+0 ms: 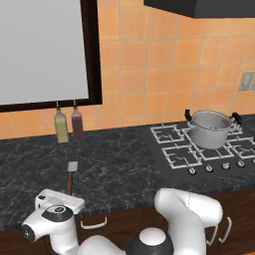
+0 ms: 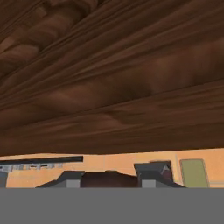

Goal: Put the lemon wedge and mushroom in the pot. Retrieve the spatula and lightly stir the vegetables in the pot.

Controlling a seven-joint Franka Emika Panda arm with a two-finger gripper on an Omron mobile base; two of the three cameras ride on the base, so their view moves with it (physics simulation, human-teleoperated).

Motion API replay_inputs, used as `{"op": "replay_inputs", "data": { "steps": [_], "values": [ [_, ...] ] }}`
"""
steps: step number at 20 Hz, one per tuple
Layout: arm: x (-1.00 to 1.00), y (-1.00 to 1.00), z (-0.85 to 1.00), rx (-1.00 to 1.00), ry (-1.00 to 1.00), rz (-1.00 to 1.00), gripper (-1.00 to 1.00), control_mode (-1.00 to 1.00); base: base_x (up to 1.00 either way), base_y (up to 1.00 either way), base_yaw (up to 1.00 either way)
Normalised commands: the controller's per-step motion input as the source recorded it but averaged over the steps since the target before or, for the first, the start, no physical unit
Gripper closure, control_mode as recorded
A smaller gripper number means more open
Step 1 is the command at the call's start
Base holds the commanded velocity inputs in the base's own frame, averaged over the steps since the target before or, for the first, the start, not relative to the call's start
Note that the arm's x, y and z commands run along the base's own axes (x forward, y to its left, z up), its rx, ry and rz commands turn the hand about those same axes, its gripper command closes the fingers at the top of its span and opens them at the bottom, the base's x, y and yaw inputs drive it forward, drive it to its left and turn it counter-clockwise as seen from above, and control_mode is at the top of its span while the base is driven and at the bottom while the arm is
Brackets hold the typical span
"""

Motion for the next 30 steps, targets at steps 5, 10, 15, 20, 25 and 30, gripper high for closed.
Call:
{"op": "replay_inputs", "data": {
  "steps": [5, 10, 15, 20, 25, 30],
  "values": [
    [-0.69, -0.06, 0.82, 0.15, -0.08, 0.0, 1.0, -1.0, 0.0, 0.0, 0.0],
    [-0.6, -0.16, 1.0, 0.47, 0.08, -0.09, 1.0, -1.0, 0.0, 0.0, 0.0],
    [-0.04, -0.22, 1.0, 0.54, 0.18, -0.2, 1.0, -1.0, 0.0, 0.0, 0.0],
    [0.06, -0.41, 1.0, 0.65, 0.3, -0.36, 1.0, -1.0, 0.0, 0.0, 0.0],
    [0.0, -0.44, 0.75, 0.73, 0.23, -0.44, 1.0, -1.0, 0.0, 0.0, 0.0],
    [0.12, -0.61, 0.39, 0.52, 0.06, -0.51, 1.0, -1.0, 0.0, 0.0, 0.0]
  ]
}}
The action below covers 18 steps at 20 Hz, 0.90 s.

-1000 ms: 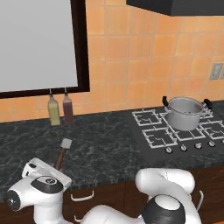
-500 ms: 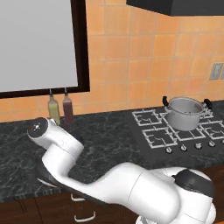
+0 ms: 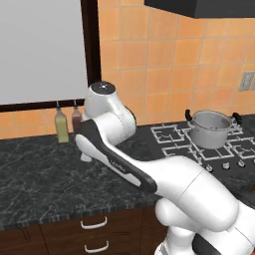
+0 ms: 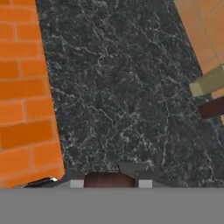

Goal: Put the lemon wedge and mushroom in the pot. Retrieve the spatula and lightly stir the vegetables in the pot.

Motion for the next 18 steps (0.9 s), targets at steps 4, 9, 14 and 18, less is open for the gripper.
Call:
{"op": "replay_inputs", "data": {
  "steps": [4, 9, 14, 18],
  "values": [
    [0.21, -0.67, 0.28, 0.37, 0.11, -0.53, 1.0, -1.0, 0.0, 0.0, 0.0],
    [0.31, -0.87, 0.07, 0.23, 0.12, -0.52, 1.0, -1.0, 0.0, 0.0, 0.0],
    [0.17, -1.0, 0.0, 0.19, 0.1, -0.54, 1.0, -1.0, 0.0, 0.0, 0.0],
    [-0.03, -1.0, 0.08, 0.27, 0.11, -0.49, 1.0, -1.0, 0.0, 0.0, 0.0]
  ]
}}
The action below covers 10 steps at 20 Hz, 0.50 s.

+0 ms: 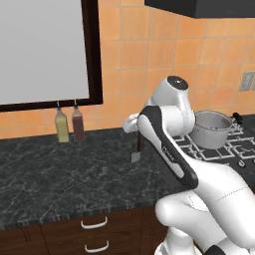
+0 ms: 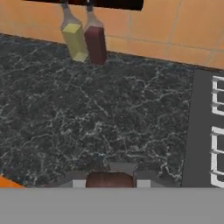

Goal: Put the lemon wedge and mushroom in the pot. Retrieve the spatula and lightly stir the vegetables in the pot.

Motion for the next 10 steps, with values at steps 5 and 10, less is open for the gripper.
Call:
{"op": "replay_inputs", "data": {
  "steps": [5, 10],
  "values": [
    [-0.08, -0.5, 0.12, 0.14, 0.01, -0.24, 1.0, 1.0, -0.14, -0.17, -0.11],
    [0.0, 0.0, 0.0, 0.0, 0.0, 0.0, 1.0, 1.0, -0.19, -0.77, -0.24]
  ]
}}
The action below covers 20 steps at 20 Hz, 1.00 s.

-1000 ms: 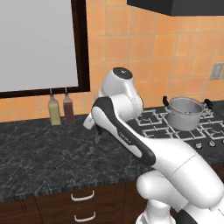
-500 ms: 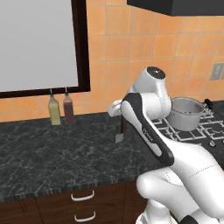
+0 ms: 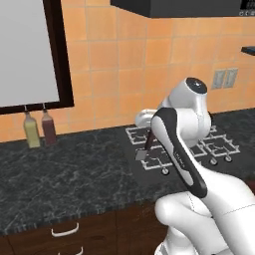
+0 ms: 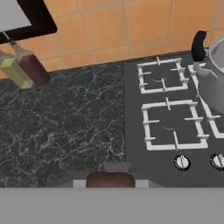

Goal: Put the lemon wedge and mushroom in the pot. Retrieve the spatula and lightly stir the vegetables in the pot.

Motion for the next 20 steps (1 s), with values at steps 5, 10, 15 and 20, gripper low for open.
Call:
{"op": "replay_inputs", "data": {
  "steps": [5, 10, 15, 20],
  "values": [
    [0.0, 0.0, 0.0, 0.0, 0.0, 0.0, 1.0, 1.0, 0.17, -0.98, -0.06],
    [0.0, 0.0, 0.0, 0.0, 0.0, 0.0, 1.0, 1.0, 0.13, -0.78, 0.08],
    [0.0, 0.0, 0.0, 0.0, 0.0, 0.0, 1.0, 1.0, 0.44, -0.32, 0.12],
    [0.0, 0.0, 0.0, 0.0, 0.0, 0.0, 1.0, 1.0, 0.62, 0.0, 0.06]
  ]
}}
